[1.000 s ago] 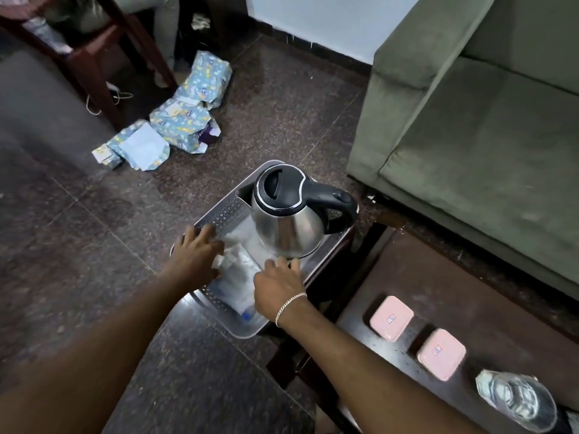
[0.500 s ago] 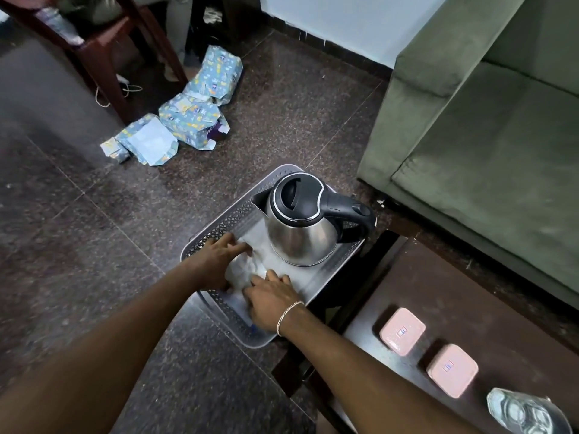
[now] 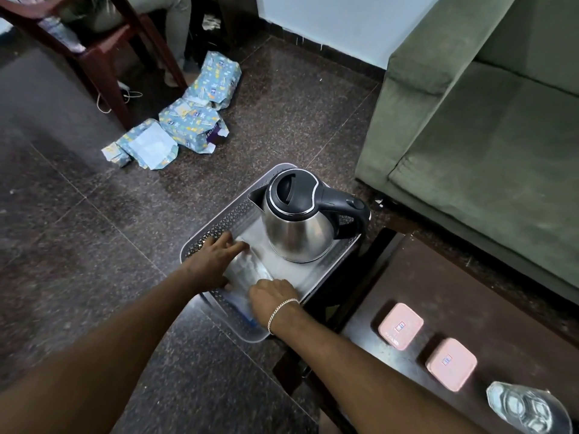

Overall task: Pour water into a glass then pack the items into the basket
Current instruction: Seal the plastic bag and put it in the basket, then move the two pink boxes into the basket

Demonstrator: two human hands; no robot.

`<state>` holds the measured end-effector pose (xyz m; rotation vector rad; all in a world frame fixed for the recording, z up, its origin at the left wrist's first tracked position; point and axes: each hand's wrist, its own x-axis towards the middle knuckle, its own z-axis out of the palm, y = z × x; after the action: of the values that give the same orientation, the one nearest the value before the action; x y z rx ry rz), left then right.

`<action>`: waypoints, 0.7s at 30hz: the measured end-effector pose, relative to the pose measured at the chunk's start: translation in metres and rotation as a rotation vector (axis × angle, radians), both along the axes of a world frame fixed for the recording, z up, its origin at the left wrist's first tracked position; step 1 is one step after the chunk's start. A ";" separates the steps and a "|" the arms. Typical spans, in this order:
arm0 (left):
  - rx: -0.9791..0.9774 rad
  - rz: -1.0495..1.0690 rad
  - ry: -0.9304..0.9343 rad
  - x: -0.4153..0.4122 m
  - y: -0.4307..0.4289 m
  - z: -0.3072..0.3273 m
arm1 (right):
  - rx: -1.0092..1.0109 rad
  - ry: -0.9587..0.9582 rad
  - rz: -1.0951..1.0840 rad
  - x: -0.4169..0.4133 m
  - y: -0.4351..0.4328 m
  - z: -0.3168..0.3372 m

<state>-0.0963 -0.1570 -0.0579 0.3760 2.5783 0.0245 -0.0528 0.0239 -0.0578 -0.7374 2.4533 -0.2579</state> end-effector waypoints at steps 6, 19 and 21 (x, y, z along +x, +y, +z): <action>-0.058 -0.006 0.061 0.007 0.013 0.017 | -0.097 0.078 0.012 0.004 0.016 0.008; 0.076 -0.092 0.239 0.046 0.119 0.100 | -0.505 0.458 -0.424 0.060 0.153 0.067; 0.110 -0.106 0.221 0.054 0.146 0.104 | -0.480 0.449 -0.469 0.073 0.186 0.069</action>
<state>-0.0422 -0.0115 0.0461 0.5856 2.7780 0.0924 0.0200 0.2101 0.0108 -0.4174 3.0167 -0.9795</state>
